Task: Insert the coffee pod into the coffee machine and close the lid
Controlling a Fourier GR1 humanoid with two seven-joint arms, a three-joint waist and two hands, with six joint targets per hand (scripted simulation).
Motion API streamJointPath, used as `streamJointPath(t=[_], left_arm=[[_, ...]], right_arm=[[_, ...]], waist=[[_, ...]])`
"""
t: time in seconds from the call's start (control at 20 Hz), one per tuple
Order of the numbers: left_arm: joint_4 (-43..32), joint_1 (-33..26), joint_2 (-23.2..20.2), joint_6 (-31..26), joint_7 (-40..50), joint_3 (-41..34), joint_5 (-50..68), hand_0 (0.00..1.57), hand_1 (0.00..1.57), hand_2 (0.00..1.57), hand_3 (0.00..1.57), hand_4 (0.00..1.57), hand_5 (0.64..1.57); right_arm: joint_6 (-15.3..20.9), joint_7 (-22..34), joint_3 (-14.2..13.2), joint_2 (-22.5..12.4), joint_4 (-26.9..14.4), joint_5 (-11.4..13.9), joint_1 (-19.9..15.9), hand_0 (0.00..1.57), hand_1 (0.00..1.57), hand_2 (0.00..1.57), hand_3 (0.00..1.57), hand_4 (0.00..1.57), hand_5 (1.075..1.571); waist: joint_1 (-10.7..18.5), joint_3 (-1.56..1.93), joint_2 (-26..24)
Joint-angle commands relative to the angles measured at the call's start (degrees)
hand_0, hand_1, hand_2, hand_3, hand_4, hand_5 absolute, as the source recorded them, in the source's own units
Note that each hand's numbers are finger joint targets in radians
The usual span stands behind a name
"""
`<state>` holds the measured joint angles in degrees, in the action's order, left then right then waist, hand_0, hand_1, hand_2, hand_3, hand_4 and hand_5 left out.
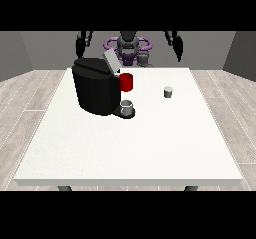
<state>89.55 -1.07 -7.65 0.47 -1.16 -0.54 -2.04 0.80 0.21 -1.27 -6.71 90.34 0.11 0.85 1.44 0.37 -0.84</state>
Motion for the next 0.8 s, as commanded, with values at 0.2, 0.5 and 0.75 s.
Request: streamJointPath(t=[0.2,0.5,0.75], left_arm=[[-0.21,-0.46,0.15,-6.27,-8.06,-1.03,4.31,0.0,0.0,0.0,0.0,0.32,1.571],[-4.63,5.79,-7.94,-7.39,-5.71,-4.6,-0.35,0.0,0.0,0.0,0.0,0.0,1.571],[-15.19,13.03,-12.46,-10.93,-4.53,-9.38,1.95,0.0,0.0,0.0,0.0,0.0,1.571]], right_arm=[[-2.25,-4.43,1.47,1.68,-4.05,0.24,3.19,0.0,0.0,0.0,0.0,0.13,1.571],[5.81,-3.4,-0.46,6.01,0.84,0.41,-0.42,0.0,0.0,0.0,0.0,0.18,1.571],[5.69,-6.14,2.05,6.64,2.21,0.41,-1.21,0.0,0.0,0.0,0.0,0.17,1.571]], waist=[[-0.87,-0.37,-0.63],[-5.0,-0.38,0.3],[-8.53,-0.38,4.87]])
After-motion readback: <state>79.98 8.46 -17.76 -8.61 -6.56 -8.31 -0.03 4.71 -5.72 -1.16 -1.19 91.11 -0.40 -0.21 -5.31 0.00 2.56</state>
